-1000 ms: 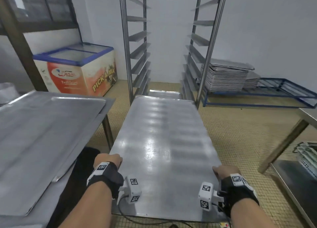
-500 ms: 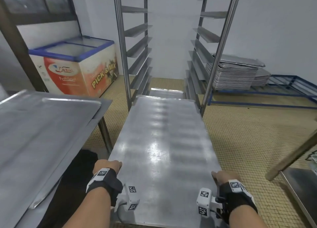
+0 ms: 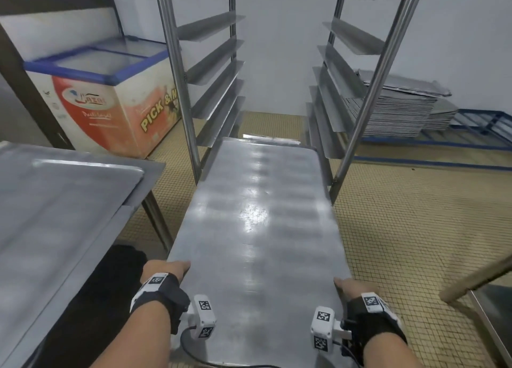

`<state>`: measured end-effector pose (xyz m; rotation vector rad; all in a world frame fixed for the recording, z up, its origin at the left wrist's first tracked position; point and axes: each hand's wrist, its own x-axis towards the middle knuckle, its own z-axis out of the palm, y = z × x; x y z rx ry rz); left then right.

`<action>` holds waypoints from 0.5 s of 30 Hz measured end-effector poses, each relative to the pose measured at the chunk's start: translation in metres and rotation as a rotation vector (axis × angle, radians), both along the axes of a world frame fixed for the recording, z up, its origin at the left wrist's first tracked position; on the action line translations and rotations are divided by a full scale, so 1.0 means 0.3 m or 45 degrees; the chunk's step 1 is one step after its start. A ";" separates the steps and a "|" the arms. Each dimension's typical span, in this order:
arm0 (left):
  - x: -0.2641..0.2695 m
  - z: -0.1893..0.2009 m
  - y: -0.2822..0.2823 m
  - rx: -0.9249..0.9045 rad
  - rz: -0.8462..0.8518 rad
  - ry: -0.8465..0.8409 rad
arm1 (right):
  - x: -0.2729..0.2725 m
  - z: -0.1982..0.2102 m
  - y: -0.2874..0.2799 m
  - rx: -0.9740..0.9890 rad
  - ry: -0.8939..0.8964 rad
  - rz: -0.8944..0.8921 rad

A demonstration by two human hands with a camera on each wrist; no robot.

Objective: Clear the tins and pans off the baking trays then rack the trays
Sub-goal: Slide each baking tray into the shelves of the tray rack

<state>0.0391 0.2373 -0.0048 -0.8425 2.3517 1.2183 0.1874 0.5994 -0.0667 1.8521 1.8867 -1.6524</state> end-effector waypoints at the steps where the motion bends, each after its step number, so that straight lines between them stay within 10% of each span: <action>1: -0.019 -0.006 0.011 -0.010 -0.016 0.019 | -0.014 0.014 0.008 -0.029 -0.006 -0.027; 15: -0.286 -0.039 0.149 -0.050 -0.024 0.008 | -0.243 0.094 0.094 -0.047 -0.059 0.027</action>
